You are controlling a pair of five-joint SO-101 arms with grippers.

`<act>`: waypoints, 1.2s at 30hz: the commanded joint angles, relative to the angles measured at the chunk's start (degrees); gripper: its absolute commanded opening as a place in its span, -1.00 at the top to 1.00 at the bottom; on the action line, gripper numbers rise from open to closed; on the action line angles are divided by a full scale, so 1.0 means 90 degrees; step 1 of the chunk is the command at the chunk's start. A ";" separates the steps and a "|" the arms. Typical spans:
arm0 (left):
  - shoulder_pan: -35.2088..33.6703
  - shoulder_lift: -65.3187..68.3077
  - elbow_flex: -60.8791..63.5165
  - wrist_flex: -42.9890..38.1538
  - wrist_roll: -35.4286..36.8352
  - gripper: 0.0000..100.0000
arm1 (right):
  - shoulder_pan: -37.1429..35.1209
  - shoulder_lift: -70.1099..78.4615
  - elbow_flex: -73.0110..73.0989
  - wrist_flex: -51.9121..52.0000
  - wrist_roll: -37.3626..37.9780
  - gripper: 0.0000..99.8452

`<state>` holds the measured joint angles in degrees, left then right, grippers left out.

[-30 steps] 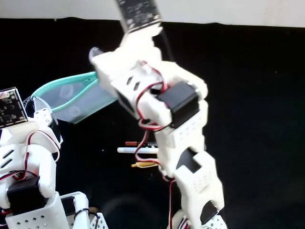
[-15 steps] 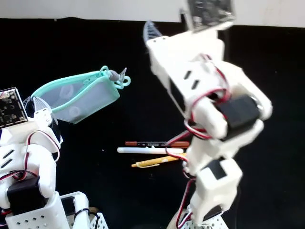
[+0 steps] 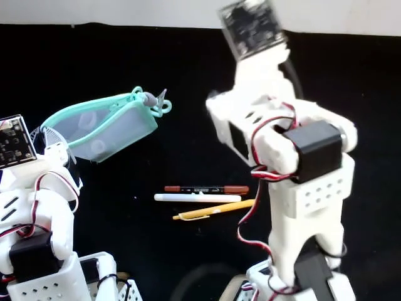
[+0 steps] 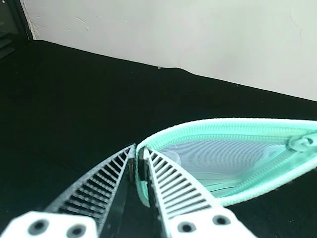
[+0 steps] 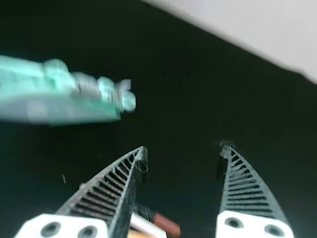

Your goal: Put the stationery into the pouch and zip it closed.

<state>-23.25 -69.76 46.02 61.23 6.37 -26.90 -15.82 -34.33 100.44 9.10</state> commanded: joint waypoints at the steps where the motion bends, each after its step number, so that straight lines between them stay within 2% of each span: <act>1: -0.0015 0.0054 0.0103 0.0039 0.0020 0.99 | 0.0034 -0.0640 0.1245 0.0044 0.0469 0.55; 5: -0.0015 0.0054 0.0103 0.0039 0.0020 0.99 | 0.0034 -0.1089 0.2574 -0.0122 0.0918 0.55; 10: -0.0015 0.0054 0.0122 0.0039 0.0020 0.99 | 0.0005 -0.1587 0.4176 -0.0874 0.1309 0.55; 18: -0.0015 0.0054 0.0122 0.0039 0.0020 0.99 | -0.0767 -0.2125 0.6520 -0.1841 0.2374 0.55; 36: -0.0034 0.0054 0.0112 0.0049 0.0020 0.99 | -0.2017 -0.2300 0.9587 -0.4205 0.3966 0.55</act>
<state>-23.25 -69.76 46.02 61.23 6.37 -43.60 -35.78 50.42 66.77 42.07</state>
